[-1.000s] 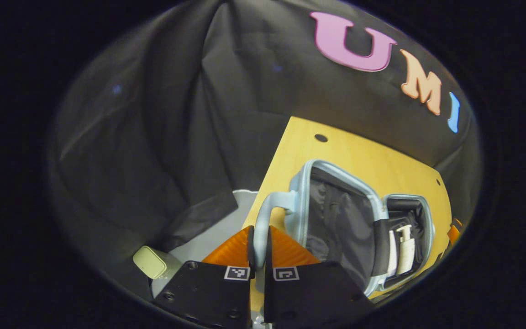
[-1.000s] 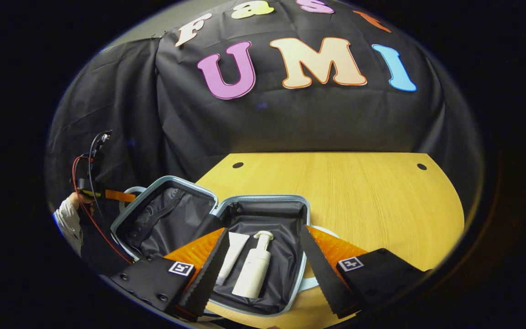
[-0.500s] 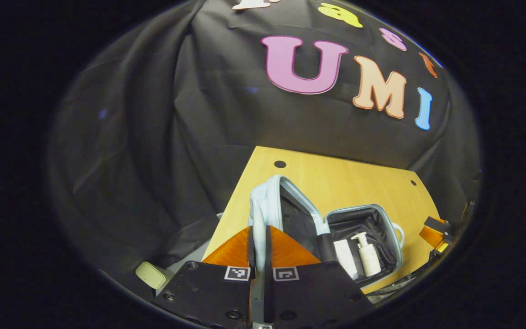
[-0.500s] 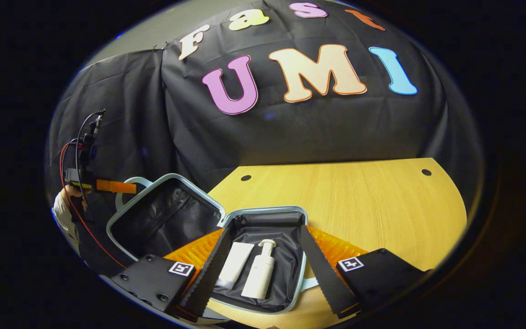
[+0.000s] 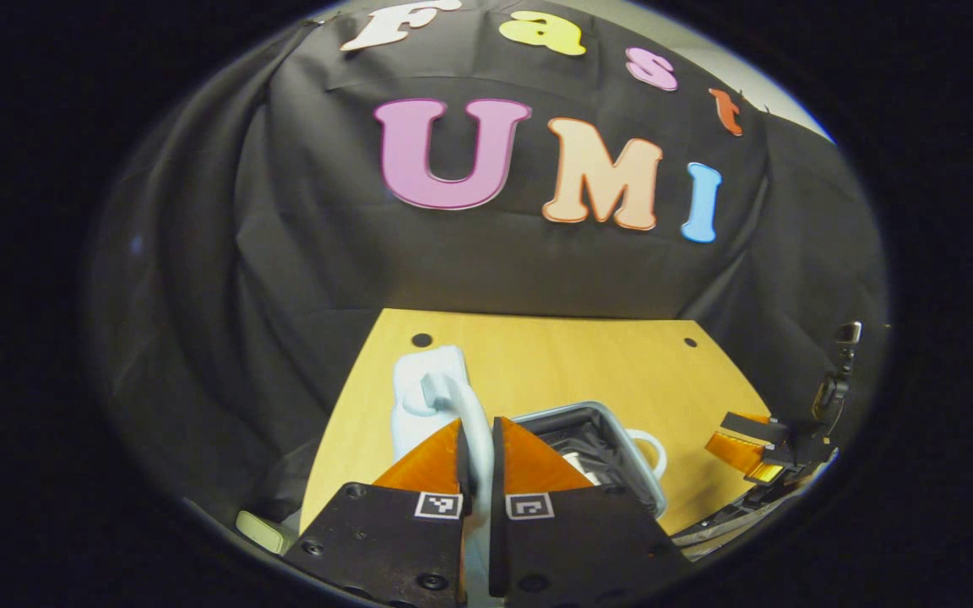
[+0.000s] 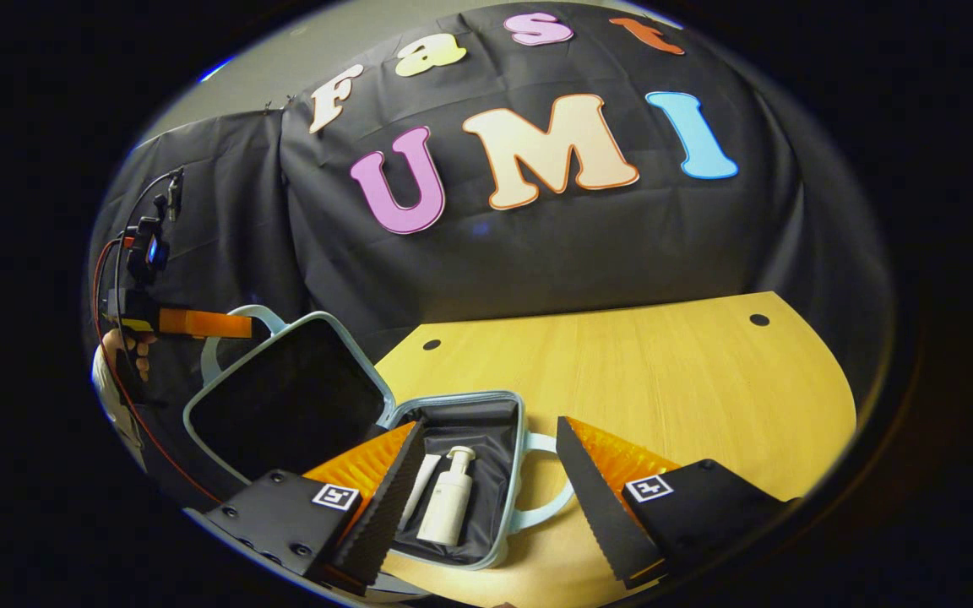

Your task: First open the suitcase, pack the skin care products into it, and then close the suitcase.

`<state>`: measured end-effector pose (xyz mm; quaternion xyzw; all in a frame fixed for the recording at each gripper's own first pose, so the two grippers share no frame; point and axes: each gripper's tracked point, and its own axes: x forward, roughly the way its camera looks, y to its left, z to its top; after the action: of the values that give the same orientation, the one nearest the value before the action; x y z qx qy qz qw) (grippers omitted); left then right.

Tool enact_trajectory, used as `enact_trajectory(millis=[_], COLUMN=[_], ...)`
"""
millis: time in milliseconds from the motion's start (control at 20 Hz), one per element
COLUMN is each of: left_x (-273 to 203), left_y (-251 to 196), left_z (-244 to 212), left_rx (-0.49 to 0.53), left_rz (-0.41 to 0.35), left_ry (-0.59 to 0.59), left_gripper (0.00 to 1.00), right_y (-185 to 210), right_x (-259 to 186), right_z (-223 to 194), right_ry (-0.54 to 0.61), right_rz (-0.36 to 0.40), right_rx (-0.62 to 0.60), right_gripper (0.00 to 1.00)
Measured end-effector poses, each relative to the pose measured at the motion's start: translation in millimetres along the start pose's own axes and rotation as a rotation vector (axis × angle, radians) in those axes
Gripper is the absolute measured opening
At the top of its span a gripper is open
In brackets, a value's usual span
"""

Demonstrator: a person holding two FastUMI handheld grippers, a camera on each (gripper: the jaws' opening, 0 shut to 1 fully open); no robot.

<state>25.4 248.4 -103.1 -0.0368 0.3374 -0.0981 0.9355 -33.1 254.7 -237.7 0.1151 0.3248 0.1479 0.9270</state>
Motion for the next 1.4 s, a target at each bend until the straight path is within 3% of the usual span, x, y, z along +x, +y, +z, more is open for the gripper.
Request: enact_trajectory(millis=[600,900,1400], left_x=[38,60,96], left_y=[-137,-183,-235], left_z=[-7,-39,-107], left_rx=[-0.053,-0.02,0.038], left_rz=[-0.279,-0.333,-0.357], left_ry=[0.005,0.084,0.237], left_gripper=[0.06,0.06,0.08], right_y=[-70,-95,-133], right_x=[-45,-60,-81], right_z=[11,11,8], right_ry=[-0.03,-0.035,-0.036], right_rz=[-0.098,-0.131,-0.187], right_rx=[0.016,0.018,0.03], right_gripper=[0.98,0.98,0.98])
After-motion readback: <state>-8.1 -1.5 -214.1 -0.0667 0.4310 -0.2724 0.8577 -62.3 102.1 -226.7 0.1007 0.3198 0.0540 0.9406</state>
